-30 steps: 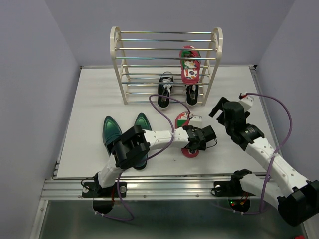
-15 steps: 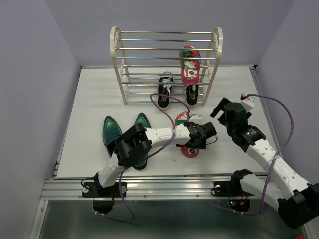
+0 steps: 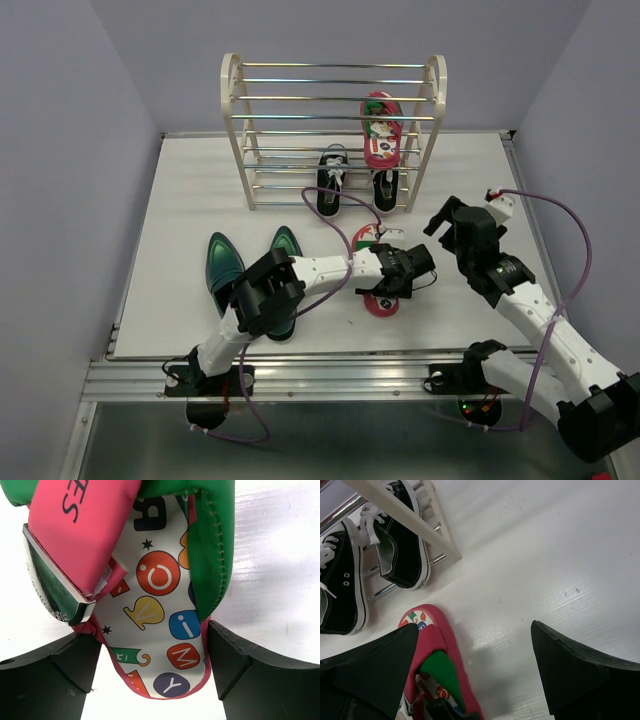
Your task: Place and organize the shoes onto the shoe shelf
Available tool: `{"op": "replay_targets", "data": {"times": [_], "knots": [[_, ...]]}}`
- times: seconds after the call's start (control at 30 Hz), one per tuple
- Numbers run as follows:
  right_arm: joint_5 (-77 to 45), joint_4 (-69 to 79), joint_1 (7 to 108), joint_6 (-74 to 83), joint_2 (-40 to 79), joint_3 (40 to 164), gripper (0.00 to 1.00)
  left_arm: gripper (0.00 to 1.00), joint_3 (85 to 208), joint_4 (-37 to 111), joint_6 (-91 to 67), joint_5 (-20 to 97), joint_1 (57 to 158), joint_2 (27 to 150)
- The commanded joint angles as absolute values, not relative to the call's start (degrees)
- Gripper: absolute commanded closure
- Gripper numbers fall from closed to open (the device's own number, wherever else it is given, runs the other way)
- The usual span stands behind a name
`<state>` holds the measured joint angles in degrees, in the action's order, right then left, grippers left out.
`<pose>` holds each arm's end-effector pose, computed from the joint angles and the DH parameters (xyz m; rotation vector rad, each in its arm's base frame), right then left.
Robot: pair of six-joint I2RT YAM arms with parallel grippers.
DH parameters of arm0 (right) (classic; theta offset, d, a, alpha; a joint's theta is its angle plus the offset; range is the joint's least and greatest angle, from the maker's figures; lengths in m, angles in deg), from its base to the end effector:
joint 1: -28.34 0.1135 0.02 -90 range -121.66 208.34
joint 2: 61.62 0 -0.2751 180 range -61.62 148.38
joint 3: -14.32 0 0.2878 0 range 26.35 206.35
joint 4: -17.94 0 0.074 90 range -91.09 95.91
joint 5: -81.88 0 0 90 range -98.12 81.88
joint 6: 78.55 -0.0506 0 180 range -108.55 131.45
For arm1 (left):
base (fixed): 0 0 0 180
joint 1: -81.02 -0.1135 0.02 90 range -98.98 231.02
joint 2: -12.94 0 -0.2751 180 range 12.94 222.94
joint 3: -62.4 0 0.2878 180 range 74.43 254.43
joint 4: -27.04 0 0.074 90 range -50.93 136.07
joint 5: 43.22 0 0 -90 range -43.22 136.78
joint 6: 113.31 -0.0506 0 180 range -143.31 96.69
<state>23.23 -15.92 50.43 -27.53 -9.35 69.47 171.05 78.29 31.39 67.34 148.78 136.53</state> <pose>0.2319 0.0657 0.2852 0.6086 1.9336 0.0918 0.2054 -0.4554 0.1574 0.1984 2.6147 -0.2555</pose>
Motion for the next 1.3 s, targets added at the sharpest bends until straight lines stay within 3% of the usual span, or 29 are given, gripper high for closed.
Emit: {"op": "replay_targets", "data": {"times": [0.0, 0.33, 1.03, 1.17, 1.27], "knots": [[25.28, -13.43, 50.05, -26.43, -11.26, 69.86, 0.00, 1.00, 166.73, 75.90, 30.57, 72.00, 147.29, 140.57], [23.78, -11.32, 50.05, -24.14, -12.14, 69.42, 0.00, 1.00, 152.14, 66.16, 28.19, 79.47, 152.47, 120.01], [22.38, -5.96, 50.05, -24.41, -11.09, 69.60, 0.00, 1.00, 140.02, 63.07, 28.72, 88.79, 157.66, 102.08], [18.17, -2.81, 50.05, -22.58, -10.74, 68.90, 0.00, 1.00, 135.45, 59.21, 27.58, 87.04, 157.66, 100.39], [2.32, -0.17, 50.05, -17.67, -10.04, 67.67, 0.00, 1.00, 131.05, 55.87, 26.52, 83.18, 157.66, 101.09]]}}
